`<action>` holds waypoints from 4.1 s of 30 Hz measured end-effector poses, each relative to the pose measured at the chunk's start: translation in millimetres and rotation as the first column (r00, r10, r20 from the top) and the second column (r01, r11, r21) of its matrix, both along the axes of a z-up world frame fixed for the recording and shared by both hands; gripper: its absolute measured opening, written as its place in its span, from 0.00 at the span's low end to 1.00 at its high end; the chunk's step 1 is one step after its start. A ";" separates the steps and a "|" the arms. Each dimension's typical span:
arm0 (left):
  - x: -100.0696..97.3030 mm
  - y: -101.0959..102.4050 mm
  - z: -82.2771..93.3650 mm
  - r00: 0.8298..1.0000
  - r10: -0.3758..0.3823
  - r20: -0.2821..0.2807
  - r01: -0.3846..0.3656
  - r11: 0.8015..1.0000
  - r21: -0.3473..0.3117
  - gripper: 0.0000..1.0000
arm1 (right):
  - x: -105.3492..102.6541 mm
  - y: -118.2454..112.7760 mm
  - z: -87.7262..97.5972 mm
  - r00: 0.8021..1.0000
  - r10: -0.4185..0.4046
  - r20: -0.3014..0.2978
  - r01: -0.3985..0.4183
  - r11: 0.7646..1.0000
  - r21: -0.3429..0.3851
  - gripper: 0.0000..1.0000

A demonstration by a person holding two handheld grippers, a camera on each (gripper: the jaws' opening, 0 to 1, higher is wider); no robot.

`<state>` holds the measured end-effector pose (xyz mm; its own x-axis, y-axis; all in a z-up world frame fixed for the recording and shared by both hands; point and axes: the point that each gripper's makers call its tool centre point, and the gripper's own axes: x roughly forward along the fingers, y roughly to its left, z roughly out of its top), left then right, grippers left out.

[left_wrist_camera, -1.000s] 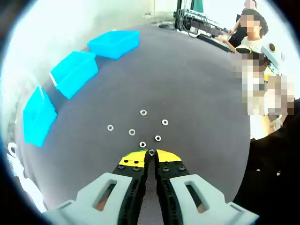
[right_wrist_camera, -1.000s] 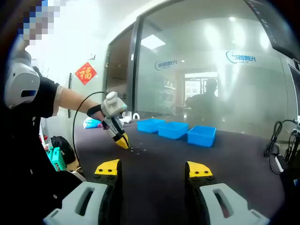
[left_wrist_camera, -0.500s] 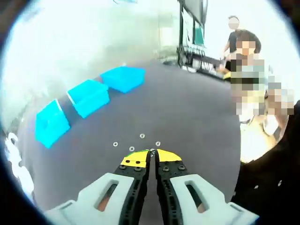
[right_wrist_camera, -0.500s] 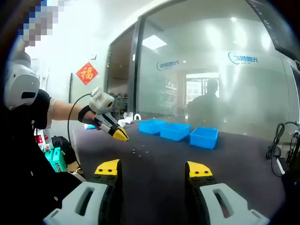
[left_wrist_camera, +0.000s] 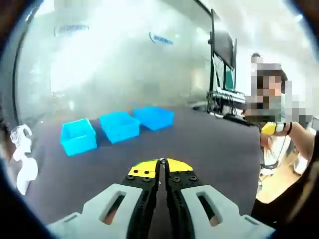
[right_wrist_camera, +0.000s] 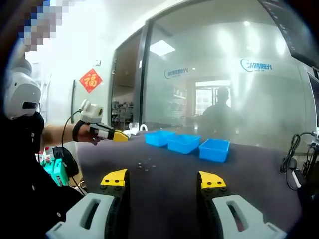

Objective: Sort the screws, nuts, and washers into the corresponding bins

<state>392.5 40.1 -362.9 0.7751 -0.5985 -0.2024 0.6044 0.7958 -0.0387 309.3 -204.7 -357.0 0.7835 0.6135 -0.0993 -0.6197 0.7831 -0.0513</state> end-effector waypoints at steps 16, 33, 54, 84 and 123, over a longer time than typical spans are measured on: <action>59.0 49.2 25.1 0.977 0.177 0.120 -0.175 0.984 -0.022 0.02 | -1.7 0.6 0.1 1.000 0.001 0.001 -0.001 1.000 -0.003 0.49; 146.2 79.5 48.0 0.942 0.283 0.178 -0.282 0.959 -0.031 0.02 | -1.6 4.6 -3.6 1.000 0.002 -0.012 -0.002 1.000 -0.004 0.49; 237.6 112.1 37.8 0.908 0.398 0.129 -0.401 0.916 -0.007 0.02 | -5.0 2.3 -1.8 1.000 -0.010 -0.006 0.010 1.000 0.000 0.49; 267.8 112.2 26.2 0.906 0.408 0.112 -0.415 0.909 0.037 0.18 | -6.8 -8.1 -0.9 1.000 -0.029 -0.007 0.029 1.000 -0.007 0.49; 66.5 89.4 58.3 0.942 0.238 0.239 -0.215 0.970 -0.115 0.42 | -2.7 -5.7 10.2 0.999 -0.031 0.022 0.031 0.999 0.009 0.49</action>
<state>459.0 129.5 -304.7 0.9112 -0.4078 0.0588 0.4077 0.9130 0.0150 306.6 -210.4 -346.8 0.8040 0.5897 -0.0765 -0.5940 0.8023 -0.0584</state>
